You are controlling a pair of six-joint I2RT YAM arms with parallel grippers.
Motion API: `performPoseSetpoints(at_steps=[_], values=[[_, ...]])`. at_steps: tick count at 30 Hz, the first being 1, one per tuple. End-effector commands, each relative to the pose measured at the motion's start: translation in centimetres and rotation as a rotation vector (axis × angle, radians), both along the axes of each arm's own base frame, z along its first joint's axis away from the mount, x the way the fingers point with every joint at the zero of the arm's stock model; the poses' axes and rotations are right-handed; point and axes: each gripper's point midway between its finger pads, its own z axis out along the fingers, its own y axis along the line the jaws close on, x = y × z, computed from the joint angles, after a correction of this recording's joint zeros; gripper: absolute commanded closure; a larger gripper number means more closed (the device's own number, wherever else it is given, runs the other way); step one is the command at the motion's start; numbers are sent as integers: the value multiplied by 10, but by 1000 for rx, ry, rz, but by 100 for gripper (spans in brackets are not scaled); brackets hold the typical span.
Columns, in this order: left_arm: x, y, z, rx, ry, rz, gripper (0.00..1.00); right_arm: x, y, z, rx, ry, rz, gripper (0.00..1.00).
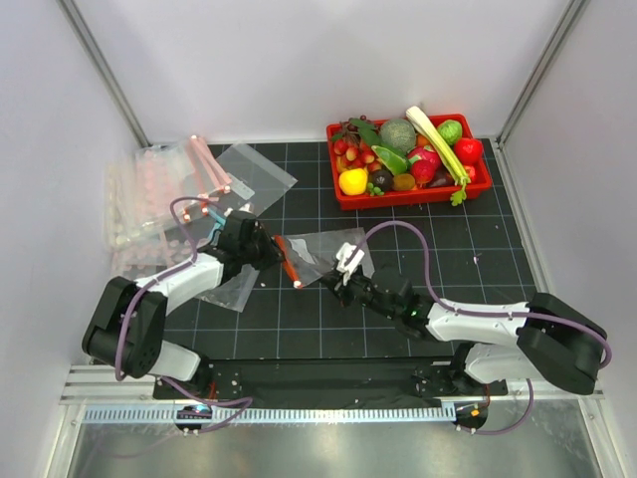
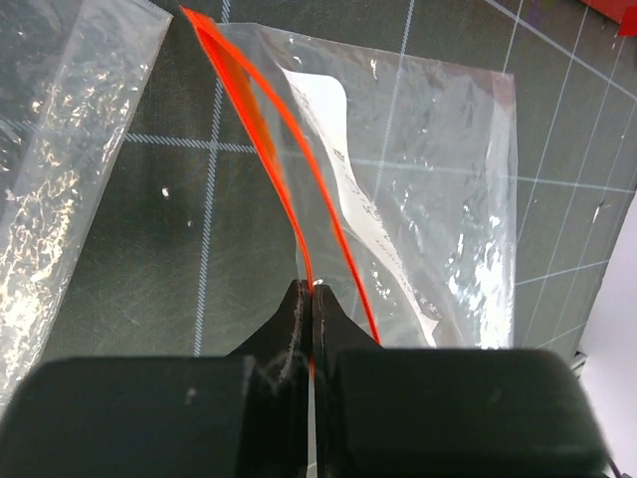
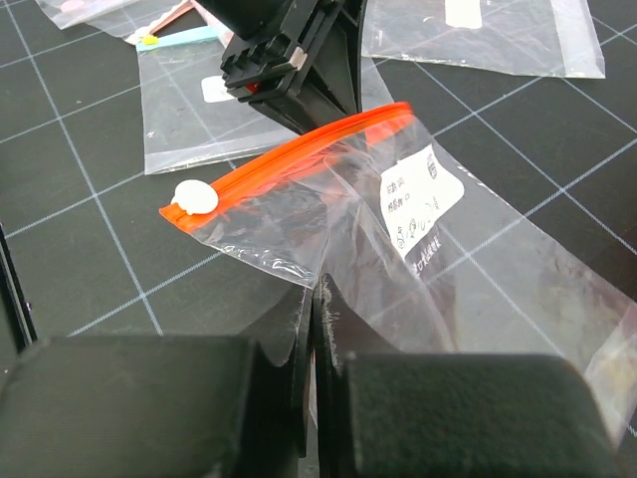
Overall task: Place the food in the zip-top bag and seal the zipper
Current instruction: Open the zipper of the food storage bag.
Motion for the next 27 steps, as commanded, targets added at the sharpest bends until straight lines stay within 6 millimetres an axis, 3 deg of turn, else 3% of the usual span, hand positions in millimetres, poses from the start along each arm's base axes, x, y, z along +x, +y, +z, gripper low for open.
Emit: performPoseSetpoints(at_steps=[1, 2, 5, 7, 13, 18, 21, 24, 27], values=[[12, 0, 22, -1, -86, -12, 100, 7, 8, 34, 74, -62, -10, 87], [12, 1, 28, 1, -105, -5, 100, 7, 9, 36, 76, -49, -16, 79], [12, 8, 39, 26, -146, 11, 100, 8, 10, 45, 85, 21, -42, 72], [11, 15, 45, 48, -163, 29, 100, 7, 11, 52, 125, 88, -59, 59], [4, 30, 81, 121, -293, 79, 100, 2, 13, 75, 239, 213, -97, 51], [-13, 26, 120, 205, -416, 74, 100, 4, 15, 88, 231, 308, -150, 52], [-20, 26, 130, 265, -453, 81, 100, 4, 6, 98, 280, 286, -182, 50], [-23, 31, 132, 291, -453, 97, 100, 6, -12, 111, 327, 250, -231, 38], [-24, 40, 134, 316, -454, 125, 100, 3, -26, 120, 361, 219, -247, 18]])
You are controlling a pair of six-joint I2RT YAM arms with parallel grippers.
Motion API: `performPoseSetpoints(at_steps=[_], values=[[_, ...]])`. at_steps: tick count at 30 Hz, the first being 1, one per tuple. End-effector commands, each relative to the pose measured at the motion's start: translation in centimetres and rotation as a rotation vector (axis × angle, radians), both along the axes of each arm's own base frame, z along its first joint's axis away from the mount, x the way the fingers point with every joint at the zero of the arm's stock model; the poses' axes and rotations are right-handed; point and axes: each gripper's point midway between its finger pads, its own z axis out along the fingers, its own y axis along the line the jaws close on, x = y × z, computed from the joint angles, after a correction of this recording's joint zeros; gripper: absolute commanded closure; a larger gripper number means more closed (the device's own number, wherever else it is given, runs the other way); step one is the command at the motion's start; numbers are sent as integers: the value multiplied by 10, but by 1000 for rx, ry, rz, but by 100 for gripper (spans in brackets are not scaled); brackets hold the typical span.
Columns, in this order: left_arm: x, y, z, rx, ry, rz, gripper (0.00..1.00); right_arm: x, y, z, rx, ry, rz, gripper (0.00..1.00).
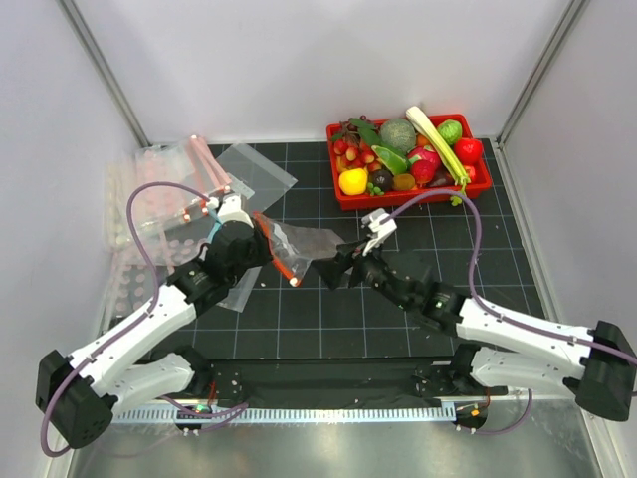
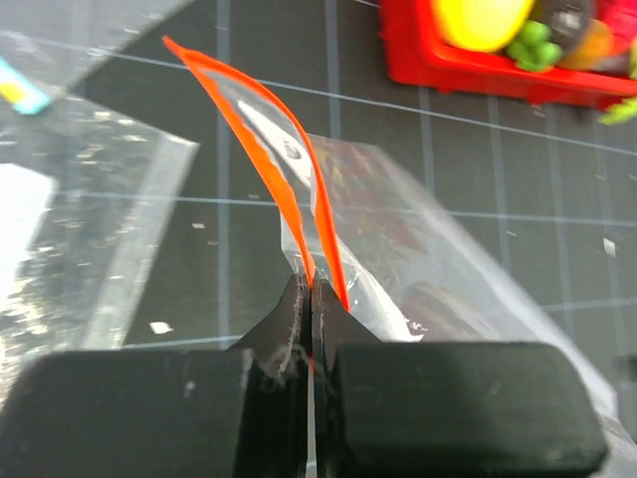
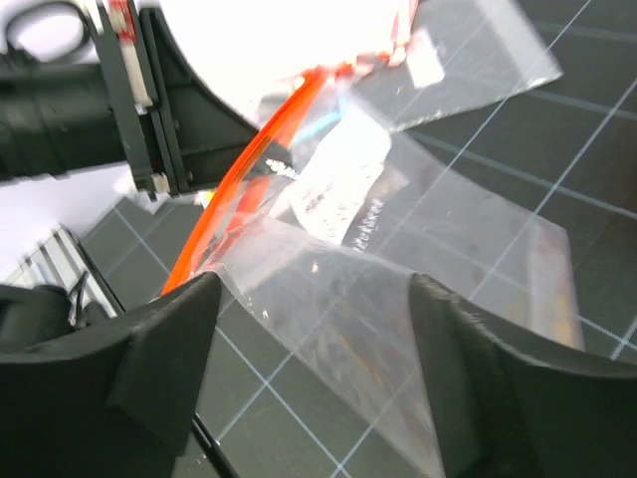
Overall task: Place the food in the zip-top bag and seal the zipper
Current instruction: Open the zipper of the food storage bag.
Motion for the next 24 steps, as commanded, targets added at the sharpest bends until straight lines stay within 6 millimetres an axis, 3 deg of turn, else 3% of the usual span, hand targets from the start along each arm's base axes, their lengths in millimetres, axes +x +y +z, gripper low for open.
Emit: performPoseSetpoints(at_steps=[1, 3, 5, 8, 12, 15, 16, 20, 24], values=[[4, 22, 15, 58, -43, 84, 100, 2, -20, 19, 78, -37, -77, 15], [2, 27, 18, 55, -57, 100, 100, -1, -26, 26, 104, -57, -80, 4], [1, 30, 20, 54, -66, 110, 100, -5, -29, 28, 115, -69, -69, 0], [0, 29, 26, 46, -80, 99, 100, -16, -28, 37, 170, -99, -10, 1], [-2, 20, 32, 38, -93, 40, 100, -14, -38, 41, 280, -103, -66, 0], [-4, 12, 37, 50, -103, 8, 100, -14, -36, 38, 273, -114, -51, 5], [-3, 9, 35, 60, -97, 3, 100, -15, -31, 38, 220, -100, -32, 15], [-4, -6, 30, 92, -88, -24, 100, -12, -15, 22, 126, -63, 3, 28], [-7, -20, 27, 99, -77, -73, 100, -7, -1, 1, 116, -33, 14, 30]])
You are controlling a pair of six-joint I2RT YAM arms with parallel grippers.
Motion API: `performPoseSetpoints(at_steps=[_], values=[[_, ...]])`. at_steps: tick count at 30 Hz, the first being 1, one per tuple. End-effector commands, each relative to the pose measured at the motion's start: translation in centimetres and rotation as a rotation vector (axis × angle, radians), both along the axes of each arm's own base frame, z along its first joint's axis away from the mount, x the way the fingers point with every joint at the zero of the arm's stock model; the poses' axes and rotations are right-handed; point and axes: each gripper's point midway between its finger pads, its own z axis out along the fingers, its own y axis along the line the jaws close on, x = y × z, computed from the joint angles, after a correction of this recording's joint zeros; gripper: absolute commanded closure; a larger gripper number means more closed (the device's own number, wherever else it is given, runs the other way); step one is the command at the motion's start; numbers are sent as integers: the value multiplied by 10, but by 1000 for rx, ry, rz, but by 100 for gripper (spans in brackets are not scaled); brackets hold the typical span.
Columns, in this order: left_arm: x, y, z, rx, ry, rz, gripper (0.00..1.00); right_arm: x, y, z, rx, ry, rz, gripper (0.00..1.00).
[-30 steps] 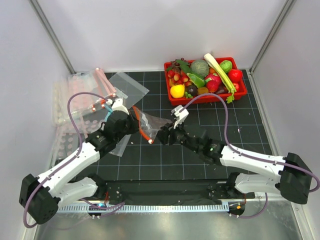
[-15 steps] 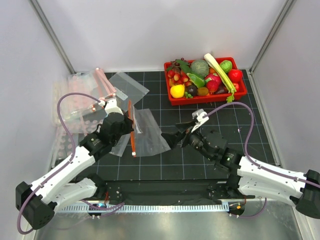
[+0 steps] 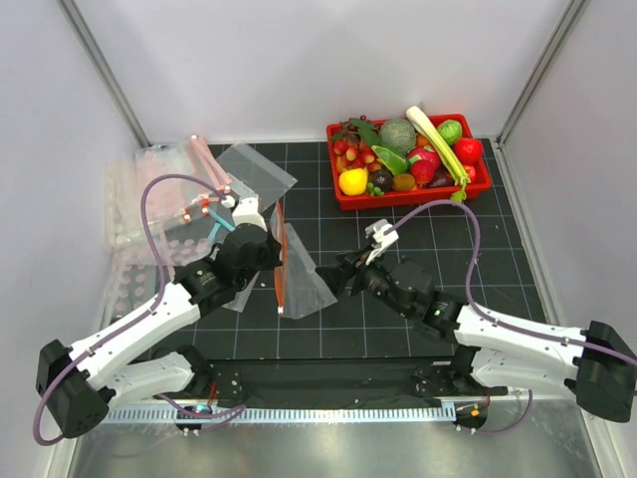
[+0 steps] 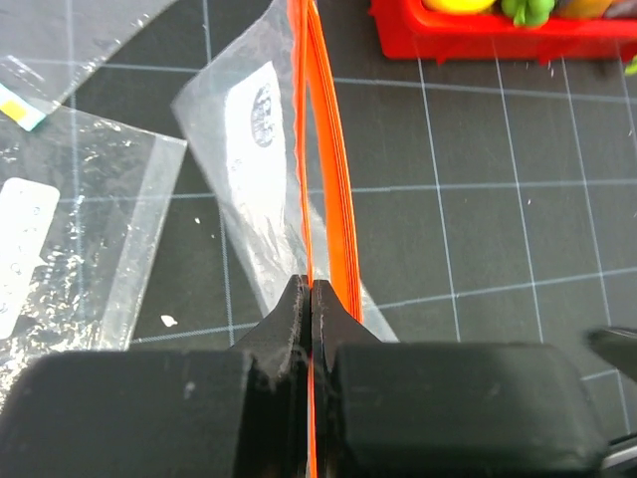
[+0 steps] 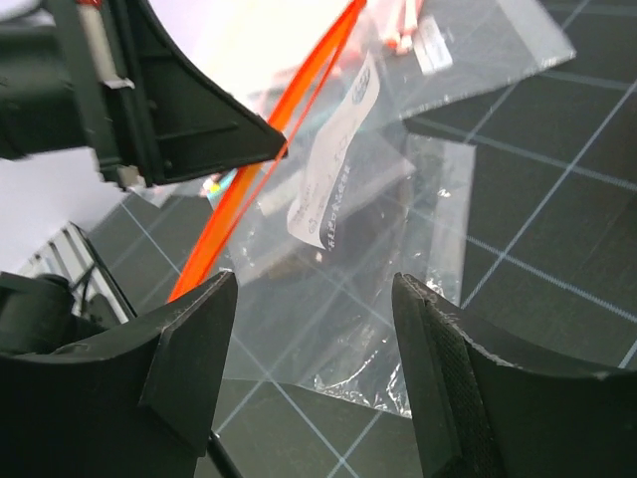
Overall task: Place the food in the zip-top bag and seal the zipper
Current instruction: Open the zipper of the food storage bag.
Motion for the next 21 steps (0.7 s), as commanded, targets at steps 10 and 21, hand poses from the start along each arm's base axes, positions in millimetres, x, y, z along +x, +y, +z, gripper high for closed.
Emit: performPoseSetpoints(at_steps=[10, 21], values=[[-10, -57, 14, 31, -63, -158, 100, 13, 27, -3, 33, 21, 0, 36], [-22, -84, 15, 71, -93, -239, 100, 16, 19, 0, 82, 33, -45, 43]])
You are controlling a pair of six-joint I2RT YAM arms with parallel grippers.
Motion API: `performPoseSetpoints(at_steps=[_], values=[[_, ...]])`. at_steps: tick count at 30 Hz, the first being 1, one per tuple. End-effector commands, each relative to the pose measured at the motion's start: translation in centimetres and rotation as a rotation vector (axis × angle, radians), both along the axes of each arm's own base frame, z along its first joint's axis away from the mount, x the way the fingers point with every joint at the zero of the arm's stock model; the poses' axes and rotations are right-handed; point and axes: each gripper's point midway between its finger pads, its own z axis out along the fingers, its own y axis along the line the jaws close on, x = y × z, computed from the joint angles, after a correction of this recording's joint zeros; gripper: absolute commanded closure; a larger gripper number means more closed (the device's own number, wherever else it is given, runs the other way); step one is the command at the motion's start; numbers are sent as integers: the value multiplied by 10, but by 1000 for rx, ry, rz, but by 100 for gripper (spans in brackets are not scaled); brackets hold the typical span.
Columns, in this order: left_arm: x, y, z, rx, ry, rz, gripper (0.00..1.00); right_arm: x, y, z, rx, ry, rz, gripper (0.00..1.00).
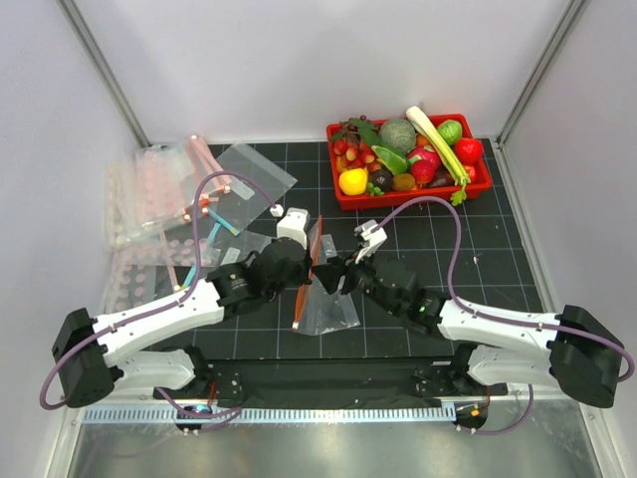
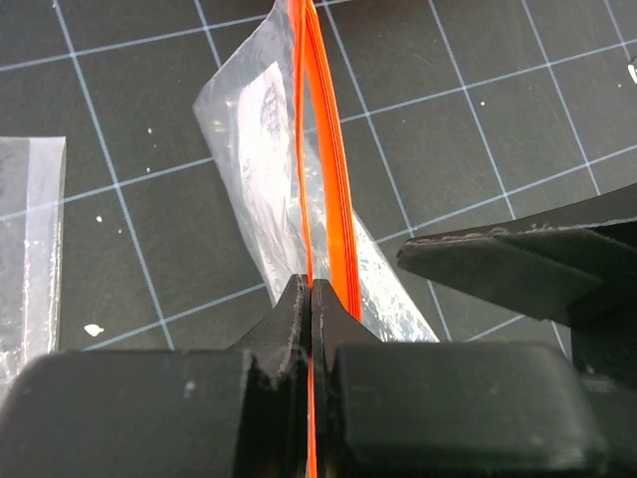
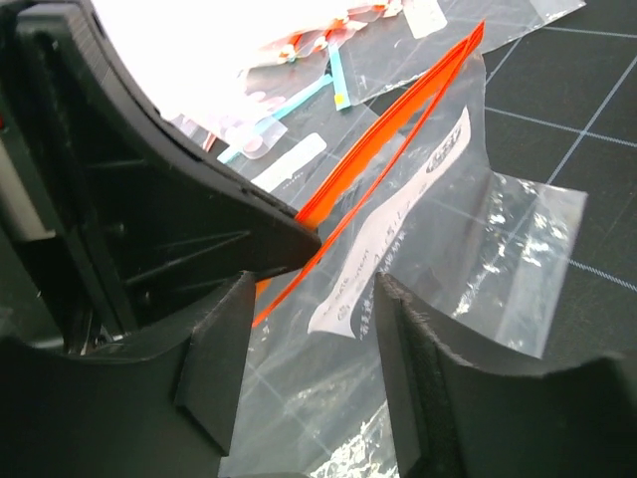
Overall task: Place the food in the zip-top bag and seal the zipper
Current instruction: Open the zipper of the food storage bag.
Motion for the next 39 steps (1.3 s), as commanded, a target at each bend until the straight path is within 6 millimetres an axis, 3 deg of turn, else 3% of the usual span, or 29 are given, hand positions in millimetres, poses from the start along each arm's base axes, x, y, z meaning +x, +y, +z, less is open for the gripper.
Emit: performPoseSetpoints(at_steps=[1, 14, 18, 21, 22, 25, 26, 27, 30, 31, 32, 34, 37, 39], values=[[9, -11, 33, -61, -85, 1, 100, 6, -1, 33, 112, -40, -49, 46], [-6, -20, 51, -119, -132, -70, 100, 16, -3, 23, 83, -3, -110, 55], [-10, -19, 62, -130, -158, -84, 100, 18, -4, 30, 80, -12, -123, 77], [-4, -3, 74, -92, -186, -24, 100, 22, 1, 44, 93, -20, -124, 87], [2, 9, 80, -71, -208, 44, 100, 21, 7, 47, 94, -16, -105, 93], [4, 30, 92, -6, -189, 129, 100, 26, 29, 55, 85, 14, -72, 99], [4, 36, 95, 18, -178, 156, 100, 25, 39, 69, 111, 10, -34, 99], [0, 46, 109, 41, -154, 172, 100, 26, 49, 60, 107, 30, -16, 99], [0, 67, 115, 180, -128, 231, 100, 23, 70, 74, 175, 42, 54, 99], [5, 65, 131, 187, -141, 254, 100, 21, 74, 75, 195, 47, 73, 99], [8, 70, 133, 226, -147, 280, 100, 21, 77, 86, 246, 31, 86, 99], [10, 80, 142, 284, -152, 331, 100, 24, 77, 77, 280, 69, 87, 99], [16, 60, 113, 367, -100, 293, 100, 43, 64, 53, 267, 111, 28, 99], [22, 44, 84, 408, -75, 271, 100, 59, 45, 32, 221, 127, -55, 99]])
